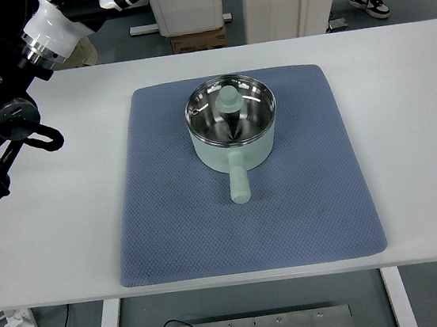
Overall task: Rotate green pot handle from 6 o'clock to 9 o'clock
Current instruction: 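Swing the left hand up and over the green saucepan, then lower the left hand fingers down around the saucepan handle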
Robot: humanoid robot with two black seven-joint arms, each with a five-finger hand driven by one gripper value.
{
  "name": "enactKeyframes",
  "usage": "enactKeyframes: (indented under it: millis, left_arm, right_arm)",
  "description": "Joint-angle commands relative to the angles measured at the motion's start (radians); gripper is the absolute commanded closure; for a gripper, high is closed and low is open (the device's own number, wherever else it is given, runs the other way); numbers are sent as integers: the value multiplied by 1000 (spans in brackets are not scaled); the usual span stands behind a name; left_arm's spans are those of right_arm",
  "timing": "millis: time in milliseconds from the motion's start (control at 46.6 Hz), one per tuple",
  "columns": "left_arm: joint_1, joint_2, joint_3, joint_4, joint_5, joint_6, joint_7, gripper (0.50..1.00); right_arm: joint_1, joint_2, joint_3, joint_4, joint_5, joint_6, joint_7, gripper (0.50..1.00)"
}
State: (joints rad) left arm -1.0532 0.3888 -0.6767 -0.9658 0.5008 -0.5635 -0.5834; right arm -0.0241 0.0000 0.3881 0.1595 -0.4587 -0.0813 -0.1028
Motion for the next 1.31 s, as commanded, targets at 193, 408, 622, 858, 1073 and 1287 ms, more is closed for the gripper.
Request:
enactKeyframes:
  millis: [193,408,622,858,1073,1287]
  left_arm:
    - [-10,47,8,-188,185,-47,0,500]
    - [-54,54,43,-272,332,-47,0,500]
    - [-114,53,123,-297,467,-47,0,500]
    - [-159,39,203,-303,614,-47,0,500]
    - [-162,8,256,-303,758,-47,0,500]
    - [-180,-44,272,-295,849,-47,-1,500]
  right_arm:
    - [0,0,0,0,0,0,0,500]
    - [0,0,0,0,0,0,0,500]
    - [0,0,0,0,0,0,0,500]
    - [0,0,0,0,0,0,0,500]
    - [1,0,0,0,0,0,0,500]
    - [0,0,0,0,0,0,0,500]
